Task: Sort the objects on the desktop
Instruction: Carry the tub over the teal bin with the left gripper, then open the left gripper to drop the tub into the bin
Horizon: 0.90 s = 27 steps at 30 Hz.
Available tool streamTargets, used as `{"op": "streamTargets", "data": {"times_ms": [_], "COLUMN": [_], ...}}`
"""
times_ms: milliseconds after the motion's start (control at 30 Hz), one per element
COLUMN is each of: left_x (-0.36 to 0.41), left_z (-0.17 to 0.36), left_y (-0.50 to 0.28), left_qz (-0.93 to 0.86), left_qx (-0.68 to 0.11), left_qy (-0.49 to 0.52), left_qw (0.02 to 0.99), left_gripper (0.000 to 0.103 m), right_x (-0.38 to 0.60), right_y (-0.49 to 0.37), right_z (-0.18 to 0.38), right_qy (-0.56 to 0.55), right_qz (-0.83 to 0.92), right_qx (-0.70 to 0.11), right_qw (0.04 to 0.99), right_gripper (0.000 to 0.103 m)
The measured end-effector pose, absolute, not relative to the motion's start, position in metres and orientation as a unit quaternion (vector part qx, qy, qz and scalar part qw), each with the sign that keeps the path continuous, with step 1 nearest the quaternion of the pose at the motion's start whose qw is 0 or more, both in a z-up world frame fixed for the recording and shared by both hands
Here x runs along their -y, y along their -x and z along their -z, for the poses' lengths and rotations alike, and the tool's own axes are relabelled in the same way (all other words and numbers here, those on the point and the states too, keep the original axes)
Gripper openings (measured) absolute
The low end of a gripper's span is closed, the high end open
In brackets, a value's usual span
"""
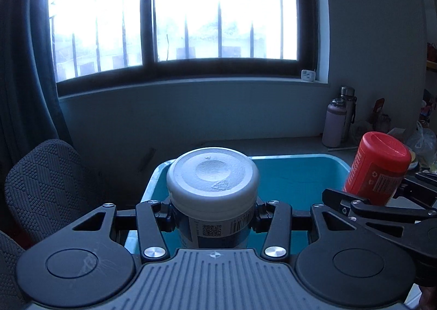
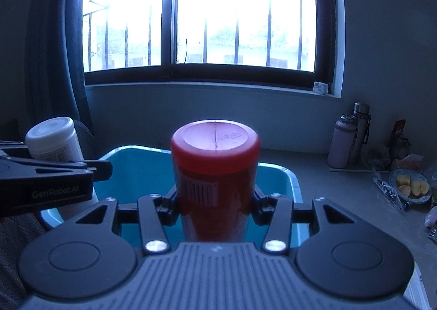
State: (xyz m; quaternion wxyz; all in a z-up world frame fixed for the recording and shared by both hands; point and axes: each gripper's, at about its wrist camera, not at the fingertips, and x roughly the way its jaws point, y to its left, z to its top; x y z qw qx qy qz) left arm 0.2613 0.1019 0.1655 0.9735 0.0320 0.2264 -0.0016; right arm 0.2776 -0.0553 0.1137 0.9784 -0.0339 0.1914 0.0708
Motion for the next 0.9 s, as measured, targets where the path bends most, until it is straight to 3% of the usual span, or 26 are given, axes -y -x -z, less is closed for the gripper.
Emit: {"op": "streamTargets", "data": {"times_ms": [367, 400, 500, 600, 700, 900], "left_x": [-0.103, -0.104, -0.107, -0.109, -0.112, -0.111], "left_z": [-0.130, -0.127, -0.124, -0.131, -0.137, -0.148], "left_y": [-0.312, -0.313, -0.308, -0.299, -0.289, -0.262], "left_qz": [0.008, 0.009, 0.006, -0.007, -0.011, -0.012], "left_qx": [-0.284, -0.287, -0.281, -0.263, -0.254, -0.242], "left_qy": [-0.002, 0.004, 0.010, -0.001, -0.004, -0.017], "left_qw": [0.959, 0.958, 0.960, 0.965, 0.967, 0.970], "left_gripper": [0.050, 0.053, 0.064, 0.074, 0.079, 0.081], "right_x": [0.062, 0.063, 0.063, 0.065, 0.067, 0.064], "right_y": [-0.312, -0.313, -0.308, -0.303, -0.298, -0.275], "right_z": [-0.087, -0.086, -0.087, -0.092, -0.096, -0.106], "right_qy": [0.032, 0.025, 0.021, 0.017, 0.008, 0.015], "right_qz": [-0.065, -0.069, -0.071, -0.060, -0.058, -0.054], "right_qx": [-0.238, -0.244, -0.230, -0.213, -0.210, -0.194], "right_qw": [0.968, 0.967, 0.970, 0.975, 0.976, 0.979], "right_gripper": [0.049, 0.051, 0.070, 0.081, 0.084, 0.085]}}
